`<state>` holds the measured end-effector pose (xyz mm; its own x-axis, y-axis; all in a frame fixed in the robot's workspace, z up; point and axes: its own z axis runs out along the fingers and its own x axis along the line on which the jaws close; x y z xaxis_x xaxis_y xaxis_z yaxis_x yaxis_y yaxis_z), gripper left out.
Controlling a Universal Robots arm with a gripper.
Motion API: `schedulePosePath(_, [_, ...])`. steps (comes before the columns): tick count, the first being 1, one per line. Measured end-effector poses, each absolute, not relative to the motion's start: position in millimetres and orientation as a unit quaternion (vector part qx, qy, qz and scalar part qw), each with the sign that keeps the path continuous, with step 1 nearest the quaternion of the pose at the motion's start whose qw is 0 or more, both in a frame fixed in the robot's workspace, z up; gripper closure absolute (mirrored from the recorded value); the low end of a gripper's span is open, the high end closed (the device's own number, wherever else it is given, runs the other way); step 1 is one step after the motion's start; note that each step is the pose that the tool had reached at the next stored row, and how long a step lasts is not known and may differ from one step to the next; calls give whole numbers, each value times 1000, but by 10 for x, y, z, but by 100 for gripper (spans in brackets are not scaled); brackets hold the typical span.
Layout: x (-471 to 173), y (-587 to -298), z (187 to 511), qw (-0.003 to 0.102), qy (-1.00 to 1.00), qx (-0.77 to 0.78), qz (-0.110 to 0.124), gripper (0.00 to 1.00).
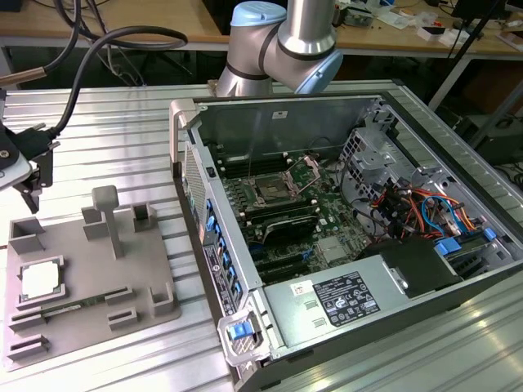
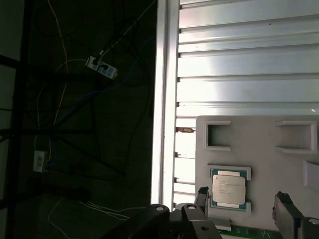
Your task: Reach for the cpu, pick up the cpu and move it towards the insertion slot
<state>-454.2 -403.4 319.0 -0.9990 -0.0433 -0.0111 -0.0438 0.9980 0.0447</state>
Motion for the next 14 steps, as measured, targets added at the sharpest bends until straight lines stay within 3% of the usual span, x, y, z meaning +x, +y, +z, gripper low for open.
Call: schedulePosePath(14, [-4506,-4042,3163,5,999,-22,23,40])
